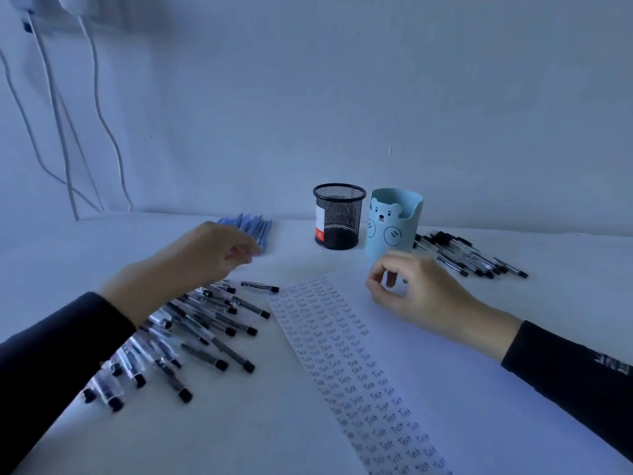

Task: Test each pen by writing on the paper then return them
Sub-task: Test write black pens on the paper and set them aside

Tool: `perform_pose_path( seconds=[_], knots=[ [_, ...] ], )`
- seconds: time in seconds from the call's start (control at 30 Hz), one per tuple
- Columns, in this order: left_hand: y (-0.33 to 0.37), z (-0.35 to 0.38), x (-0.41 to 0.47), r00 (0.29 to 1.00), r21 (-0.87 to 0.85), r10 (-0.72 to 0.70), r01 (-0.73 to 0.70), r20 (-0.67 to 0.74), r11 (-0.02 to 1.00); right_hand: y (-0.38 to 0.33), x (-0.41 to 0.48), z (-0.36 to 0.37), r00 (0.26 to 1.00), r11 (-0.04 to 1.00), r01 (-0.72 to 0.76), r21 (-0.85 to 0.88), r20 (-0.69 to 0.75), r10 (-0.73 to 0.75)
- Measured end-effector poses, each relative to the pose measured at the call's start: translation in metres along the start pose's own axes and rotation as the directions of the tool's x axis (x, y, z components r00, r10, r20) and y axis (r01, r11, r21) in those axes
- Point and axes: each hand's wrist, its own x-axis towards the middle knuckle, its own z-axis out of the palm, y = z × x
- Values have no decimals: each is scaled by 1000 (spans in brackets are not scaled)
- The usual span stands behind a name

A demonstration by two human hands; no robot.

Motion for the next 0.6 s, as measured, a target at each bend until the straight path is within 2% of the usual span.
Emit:
perform_pose_path(
  seconds=[0.1, 0.2, 0.27, 0.3, 0.37, 0.43, 0.5, 0.6],
  knots=[
    [-21, -7, 2, 994, 53, -87, 83, 71, 995, 5, -3, 2, 1000, 1000, 4, -17, -31, -5],
    [-24, -9, 2, 989, 139, -100, 84, 112, 987, 7, -3, 0, 998, 1000, -13, -11, -67, 12],
    [-20, -6, 2, 992, 178, -101, 86, 75, 980, 7, -2, -1, 996, 1000, -13, -2, -90, 13],
    [-15, -3, 2, 998, 167, -67, 64, 13, 984, 8, -1, -1, 995, 1000, -14, 1, -97, 14],
    [2, 5, 1, 977, 87, 127, -113, -171, 990, 10, -1, -1, 995, 1000, -24, 2, -95, 24],
    [29, 16, -4, 895, -8, 354, -370, -273, 929, 12, -2, -1, 996, 999, -48, 19, -80, 49],
    [57, 30, -11, 842, -117, 483, -519, -242, 847, 12, -1, -2, 994, 997, -71, 34, -76, 74],
    [73, 44, -17, 819, -204, 540, -572, -195, 794, 10, 2, -3, 994, 994, -104, 33, -41, 105]
  ],
)
